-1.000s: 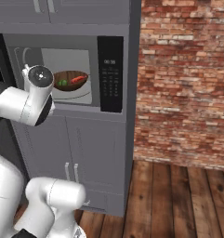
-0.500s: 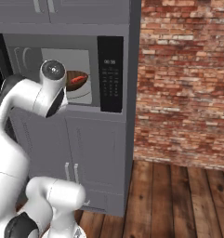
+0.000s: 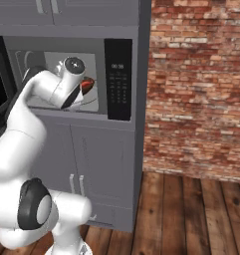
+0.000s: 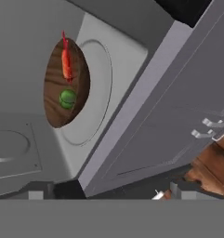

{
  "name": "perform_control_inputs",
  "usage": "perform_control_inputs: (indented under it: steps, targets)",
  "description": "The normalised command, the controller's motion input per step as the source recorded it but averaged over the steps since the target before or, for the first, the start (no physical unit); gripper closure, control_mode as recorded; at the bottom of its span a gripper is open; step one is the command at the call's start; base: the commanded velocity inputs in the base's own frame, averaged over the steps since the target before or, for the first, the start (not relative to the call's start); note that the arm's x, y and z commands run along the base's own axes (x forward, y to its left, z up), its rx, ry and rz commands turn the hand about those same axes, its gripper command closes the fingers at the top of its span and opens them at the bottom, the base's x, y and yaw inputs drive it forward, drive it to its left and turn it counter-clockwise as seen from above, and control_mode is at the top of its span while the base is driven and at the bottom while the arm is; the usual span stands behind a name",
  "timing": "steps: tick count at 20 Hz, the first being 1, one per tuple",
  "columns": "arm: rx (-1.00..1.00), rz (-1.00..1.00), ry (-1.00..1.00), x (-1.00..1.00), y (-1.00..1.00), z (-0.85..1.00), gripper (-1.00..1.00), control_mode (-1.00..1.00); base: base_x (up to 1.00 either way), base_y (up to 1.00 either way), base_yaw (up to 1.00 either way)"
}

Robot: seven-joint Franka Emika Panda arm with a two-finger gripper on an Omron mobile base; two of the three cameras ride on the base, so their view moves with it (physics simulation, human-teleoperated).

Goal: The microwave is finished heating the fish and avocado. Take the bowl containing the food and place it on the dining counter.

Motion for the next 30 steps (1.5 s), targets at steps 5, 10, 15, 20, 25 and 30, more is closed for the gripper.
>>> perform_control_inputs:
  steps: [5, 10, 15, 20, 25, 30]
  targets:
    - [-0.17, 0.08, 0.13, 0.09, 0.48, -0.16, -1.00, -1.00, 0.00, 0.00, 0.00]
    - [-0.15, 0.03, 0.08, 0.25, 0.45, -0.37, -1.00, -1.00, 0.00, 0.00, 0.00]
    - [-0.06, 0.00, 0.02, 0.72, 0.27, -0.25, -1.00, -1.00, 0.00, 0.00, 0.00]
    - [0.00, -0.01, 0.00, 0.80, 0.02, -0.13, -1.00, -1.00, 0.00, 0.00, 0.00]
    - [-0.01, 0.00, 0.00, 0.65, 0.00, -0.21, -1.00, -1.00, 0.00, 0.00, 0.00]
    - [-0.05, 0.00, 0.00, 0.62, 0.01, -0.36, -1.00, -1.00, 0.00, 0.00, 0.00]
